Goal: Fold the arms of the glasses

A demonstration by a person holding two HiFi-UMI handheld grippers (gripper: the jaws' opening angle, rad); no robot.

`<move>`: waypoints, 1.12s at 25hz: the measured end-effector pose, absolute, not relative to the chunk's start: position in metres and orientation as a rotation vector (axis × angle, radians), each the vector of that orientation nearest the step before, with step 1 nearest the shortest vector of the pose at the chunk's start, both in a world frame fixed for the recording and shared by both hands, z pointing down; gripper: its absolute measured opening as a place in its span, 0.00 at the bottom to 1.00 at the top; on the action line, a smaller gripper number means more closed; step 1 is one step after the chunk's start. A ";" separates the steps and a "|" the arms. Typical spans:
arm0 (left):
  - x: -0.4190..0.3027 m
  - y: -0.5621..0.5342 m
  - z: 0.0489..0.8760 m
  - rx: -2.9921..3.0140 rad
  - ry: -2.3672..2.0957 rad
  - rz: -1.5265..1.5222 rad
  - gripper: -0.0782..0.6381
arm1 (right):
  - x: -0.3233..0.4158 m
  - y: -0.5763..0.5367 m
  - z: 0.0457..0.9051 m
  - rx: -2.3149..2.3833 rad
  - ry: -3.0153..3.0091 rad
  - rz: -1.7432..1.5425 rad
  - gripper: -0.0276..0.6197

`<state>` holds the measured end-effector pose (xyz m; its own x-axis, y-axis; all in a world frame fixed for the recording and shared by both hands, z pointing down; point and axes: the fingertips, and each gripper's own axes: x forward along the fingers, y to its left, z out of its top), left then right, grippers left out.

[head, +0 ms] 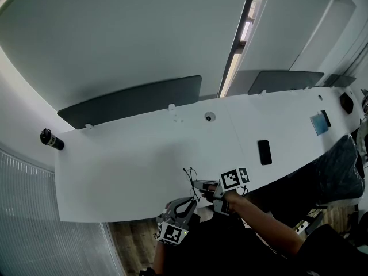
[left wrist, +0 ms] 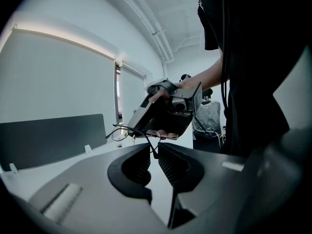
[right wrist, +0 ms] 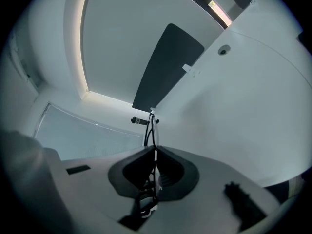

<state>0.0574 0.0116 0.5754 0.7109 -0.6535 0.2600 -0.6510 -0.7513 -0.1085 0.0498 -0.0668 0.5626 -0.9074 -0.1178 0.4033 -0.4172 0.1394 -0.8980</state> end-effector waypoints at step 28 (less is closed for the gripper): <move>0.044 0.030 0.574 -2.941 1.194 -0.434 0.16 | 0.046 -0.046 0.569 0.463 -2.202 1.659 0.07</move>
